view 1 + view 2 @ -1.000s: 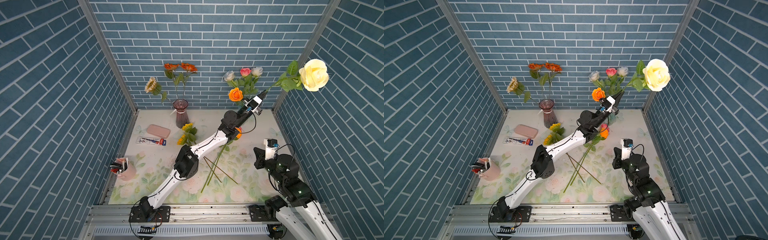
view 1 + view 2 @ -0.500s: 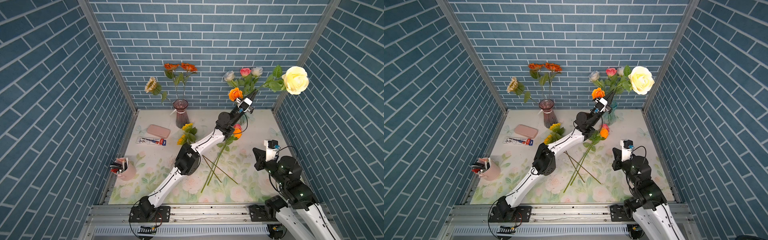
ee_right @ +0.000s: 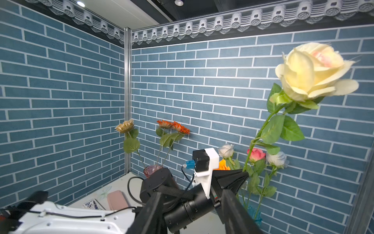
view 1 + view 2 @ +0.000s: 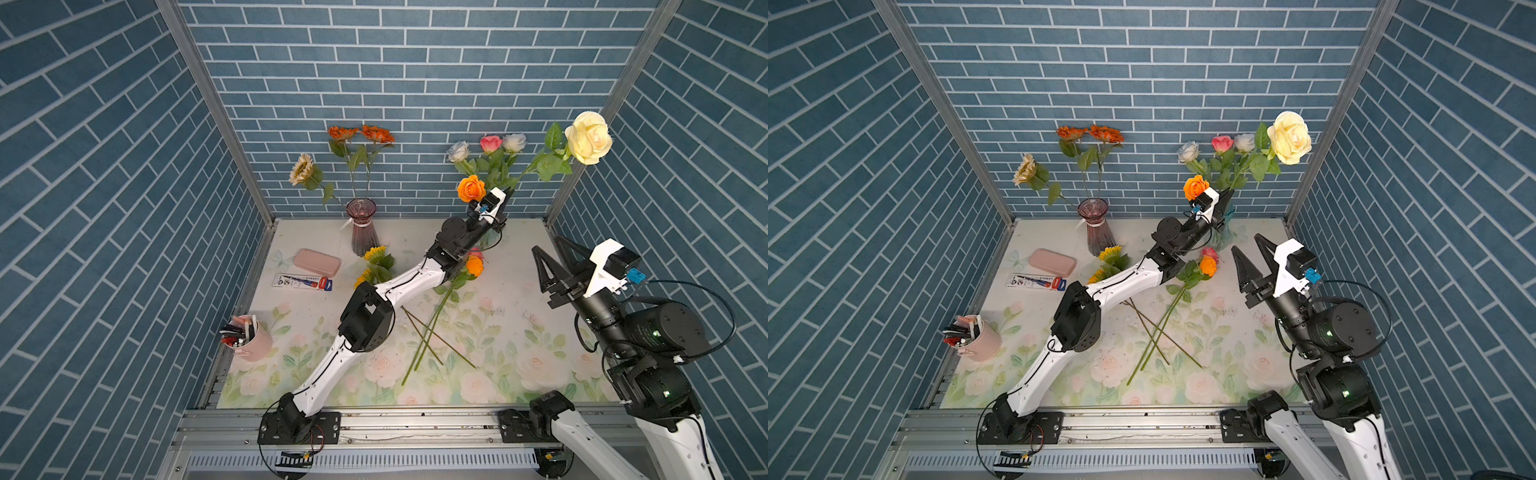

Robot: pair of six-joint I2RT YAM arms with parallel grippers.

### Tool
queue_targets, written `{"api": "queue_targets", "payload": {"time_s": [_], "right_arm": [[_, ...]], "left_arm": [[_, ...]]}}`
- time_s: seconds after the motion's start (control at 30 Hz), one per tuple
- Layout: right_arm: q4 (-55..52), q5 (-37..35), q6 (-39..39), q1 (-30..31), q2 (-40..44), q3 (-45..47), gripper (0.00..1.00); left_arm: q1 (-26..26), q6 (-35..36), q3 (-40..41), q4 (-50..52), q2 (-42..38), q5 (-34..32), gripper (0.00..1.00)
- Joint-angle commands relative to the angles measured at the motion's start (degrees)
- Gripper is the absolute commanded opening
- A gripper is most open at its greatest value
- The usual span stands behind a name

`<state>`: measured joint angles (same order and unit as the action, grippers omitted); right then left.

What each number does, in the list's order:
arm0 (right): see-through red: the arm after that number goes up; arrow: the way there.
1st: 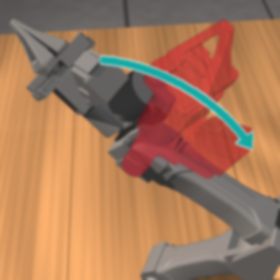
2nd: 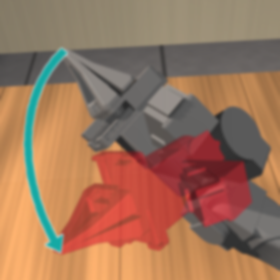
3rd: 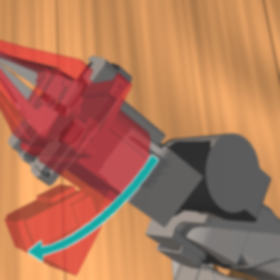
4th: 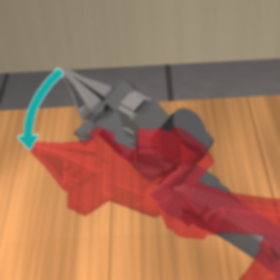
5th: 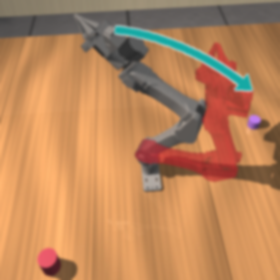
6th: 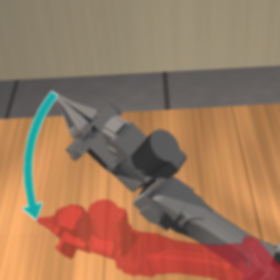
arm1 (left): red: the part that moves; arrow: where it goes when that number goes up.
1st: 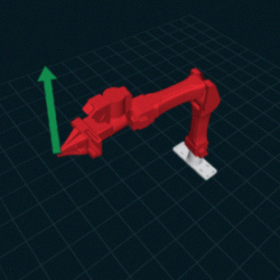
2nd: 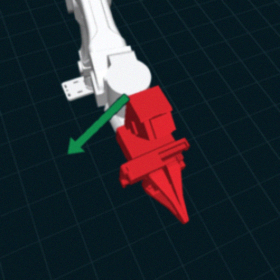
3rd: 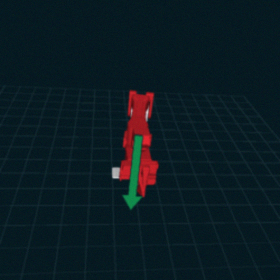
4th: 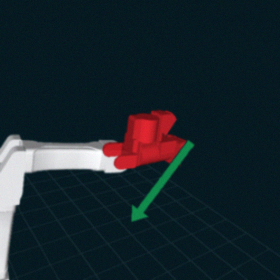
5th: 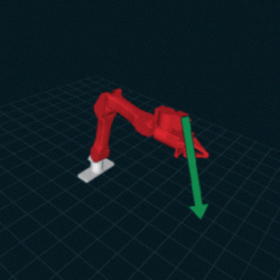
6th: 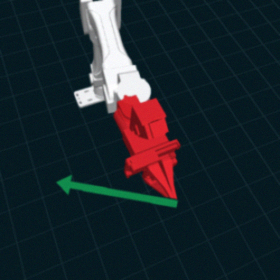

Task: Arrange the flowers in different vases according to their variety
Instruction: Insert the flower into the vase.

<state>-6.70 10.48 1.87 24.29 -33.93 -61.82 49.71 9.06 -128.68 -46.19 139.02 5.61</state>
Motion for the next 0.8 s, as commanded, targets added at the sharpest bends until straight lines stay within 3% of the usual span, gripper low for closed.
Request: {"api": "queue_targets", "payload": {"time_s": [0.0,0.3,0.57,0.77], "right_arm": [[-0.6,3.6,3.3,-0.2,-1.4,0.3,0.51],[2.3,8.5,3.8,-0.2,-1.9,1.3,0.5],[4.1,10.0,1.1,-0.2,-5.3,-1.4,0.48],[5.1,13.6,-1.8,-0.2,-7.1,-1.1,0.47]], "left_arm": [[-0.1,-4.5,2.4,7.0,-6.4,-0.9,0.0],[0.4,-13.2,20.1,12.8,-22.2,5.7,0.0],[1.4,-14.7,41.2,8.2,-36.1,7.1,0.0],[2.4,-16.1,47.5,7.0,-41.8,8.3,0.0]]}}
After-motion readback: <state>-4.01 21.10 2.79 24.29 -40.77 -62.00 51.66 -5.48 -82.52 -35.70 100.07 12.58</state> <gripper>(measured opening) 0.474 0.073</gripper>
